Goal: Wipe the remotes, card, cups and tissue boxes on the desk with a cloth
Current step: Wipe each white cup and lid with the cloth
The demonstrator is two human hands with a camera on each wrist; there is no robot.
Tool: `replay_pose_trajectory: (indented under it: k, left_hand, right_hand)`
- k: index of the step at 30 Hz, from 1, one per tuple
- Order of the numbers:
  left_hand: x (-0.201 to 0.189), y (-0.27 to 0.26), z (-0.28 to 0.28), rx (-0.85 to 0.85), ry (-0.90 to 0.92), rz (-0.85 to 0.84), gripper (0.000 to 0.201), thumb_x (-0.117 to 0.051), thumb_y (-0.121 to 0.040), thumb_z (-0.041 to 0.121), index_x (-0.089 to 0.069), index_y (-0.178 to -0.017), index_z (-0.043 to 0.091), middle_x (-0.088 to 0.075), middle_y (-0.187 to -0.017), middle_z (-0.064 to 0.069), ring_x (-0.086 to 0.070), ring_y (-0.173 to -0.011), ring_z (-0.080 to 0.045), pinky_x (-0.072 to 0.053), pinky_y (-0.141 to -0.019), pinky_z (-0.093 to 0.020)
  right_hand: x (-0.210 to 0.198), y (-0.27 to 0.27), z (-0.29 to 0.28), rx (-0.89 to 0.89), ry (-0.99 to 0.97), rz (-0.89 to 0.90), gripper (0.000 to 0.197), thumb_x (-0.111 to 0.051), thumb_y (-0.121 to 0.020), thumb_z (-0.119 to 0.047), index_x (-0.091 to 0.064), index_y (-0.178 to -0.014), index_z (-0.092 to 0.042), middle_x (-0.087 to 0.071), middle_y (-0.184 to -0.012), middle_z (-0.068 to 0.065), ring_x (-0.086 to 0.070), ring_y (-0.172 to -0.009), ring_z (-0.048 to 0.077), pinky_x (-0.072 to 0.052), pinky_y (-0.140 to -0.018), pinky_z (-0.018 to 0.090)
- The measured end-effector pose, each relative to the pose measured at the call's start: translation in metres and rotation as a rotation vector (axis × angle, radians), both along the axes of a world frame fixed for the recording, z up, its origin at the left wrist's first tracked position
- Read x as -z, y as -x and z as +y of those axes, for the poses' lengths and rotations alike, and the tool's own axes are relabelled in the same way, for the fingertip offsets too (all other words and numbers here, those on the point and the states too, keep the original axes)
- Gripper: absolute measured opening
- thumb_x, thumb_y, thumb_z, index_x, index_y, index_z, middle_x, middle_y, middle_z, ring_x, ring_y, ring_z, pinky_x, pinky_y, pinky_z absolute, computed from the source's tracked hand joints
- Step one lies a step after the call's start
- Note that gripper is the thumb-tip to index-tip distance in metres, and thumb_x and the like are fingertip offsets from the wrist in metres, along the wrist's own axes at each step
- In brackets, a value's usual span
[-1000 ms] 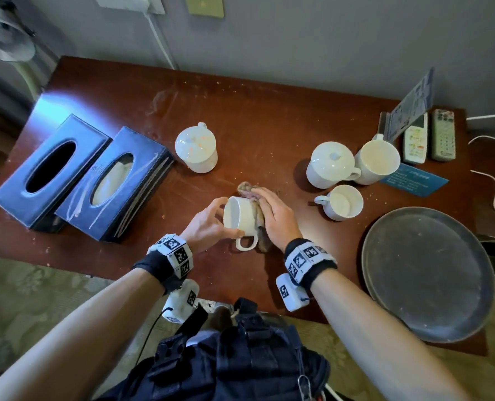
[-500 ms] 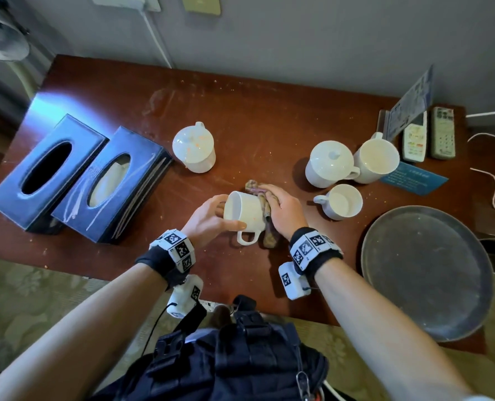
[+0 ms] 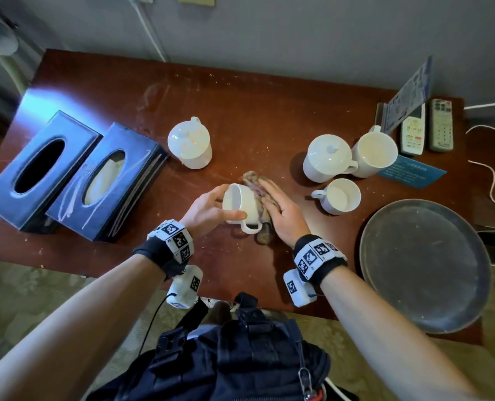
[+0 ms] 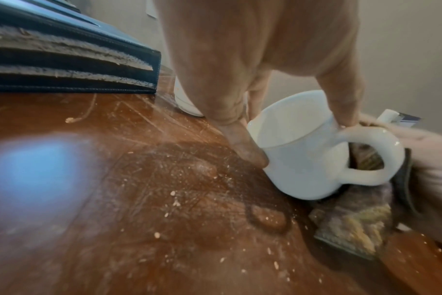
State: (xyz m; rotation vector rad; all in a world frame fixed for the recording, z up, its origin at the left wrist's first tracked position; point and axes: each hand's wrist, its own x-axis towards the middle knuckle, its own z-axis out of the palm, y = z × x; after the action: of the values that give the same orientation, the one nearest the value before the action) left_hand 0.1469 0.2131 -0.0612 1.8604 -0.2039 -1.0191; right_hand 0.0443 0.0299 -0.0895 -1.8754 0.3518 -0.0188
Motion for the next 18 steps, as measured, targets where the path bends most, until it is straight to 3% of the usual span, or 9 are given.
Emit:
replay_pose_trajectory:
  k: [4,5,8,11,13,15,18]
  left_hand:
    - [-0.003,-0.002,-0.004,0.031,0.004,0.01,0.068,-0.084,-0.057,0.048,-0.057,-0.12,0.042,-0.073,-0.109,-0.001,-0.071,-0.099,-0.021,-0.056,-0.093,-0.046]
    - [-0.004,-0.002,-0.004,0.028,0.012,0.023,0.069,-0.085,-0.058,0.047,-0.057,-0.12,0.04,-0.074,-0.107,-0.001,-0.071,-0.099,-0.022,-0.057,-0.092,-0.045]
    - [-0.002,0.0,0.0,-0.042,0.056,0.103,0.089,-0.088,-0.056,0.038,-0.053,-0.135,0.017,-0.075,-0.106,-0.007,-0.072,-0.098,-0.026,-0.058,-0.08,-0.036]
    - [-0.004,0.002,0.001,-0.022,0.019,0.075,0.078,-0.086,-0.055,0.044,-0.059,-0.125,0.022,-0.075,-0.104,-0.008,-0.072,-0.097,-0.028,-0.059,-0.08,-0.038]
    - [-0.005,0.002,0.001,-0.011,-0.012,0.05,0.067,-0.084,-0.057,0.046,-0.063,-0.117,0.026,-0.074,-0.102,-0.008,-0.071,-0.096,-0.03,-0.058,-0.087,-0.046]
    - [-0.004,0.002,0.001,0.002,-0.042,0.024,0.075,-0.087,-0.057,0.051,-0.06,-0.123,0.026,-0.074,-0.104,-0.006,-0.07,-0.098,-0.03,-0.055,-0.092,-0.053]
    - [0.001,0.004,0.005,0.028,-0.079,0.004,0.101,-0.089,-0.052,0.059,-0.051,-0.138,0.023,-0.073,-0.111,-0.004,-0.07,-0.102,-0.027,-0.053,-0.096,-0.053]
  right_hand:
    - [-0.006,-0.006,-0.004,0.074,-0.011,0.008,0.037,-0.048,-0.102,-0.016,-0.055,-0.138,-0.022,-0.046,-0.149,-0.006,-0.037,-0.139,0.006,-0.025,-0.117,0.022]
    - [-0.01,-0.007,0.003,0.036,0.0,-0.032,0.037,-0.05,-0.101,-0.018,-0.056,-0.137,-0.024,-0.044,-0.15,-0.008,-0.036,-0.139,0.003,-0.026,-0.117,0.021]
    - [-0.01,-0.004,0.019,-0.111,0.086,-0.104,0.04,-0.053,-0.1,-0.025,-0.052,-0.139,-0.034,-0.037,-0.153,-0.015,-0.028,-0.143,0.0,-0.021,-0.118,0.022]
    - [-0.003,-0.004,0.007,-0.035,0.004,-0.056,0.039,-0.052,-0.101,-0.019,-0.053,-0.139,-0.03,-0.043,-0.148,-0.015,-0.031,-0.138,-0.007,-0.022,-0.114,0.014]
    - [-0.004,-0.011,-0.002,0.06,-0.046,0.01,0.035,-0.051,-0.101,-0.021,-0.058,-0.136,-0.024,-0.052,-0.142,-0.011,-0.042,-0.133,0.0,-0.029,-0.113,0.018]
    - [-0.01,-0.018,0.002,0.041,0.005,-0.029,0.03,-0.052,-0.101,-0.023,-0.065,-0.127,-0.024,-0.058,-0.136,-0.011,-0.049,-0.128,0.003,-0.034,-0.112,0.022]
    - [-0.015,-0.018,0.02,-0.063,0.116,-0.137,0.027,-0.056,-0.098,-0.024,-0.069,-0.121,-0.026,-0.059,-0.134,-0.012,-0.051,-0.127,0.002,-0.035,-0.109,0.018]
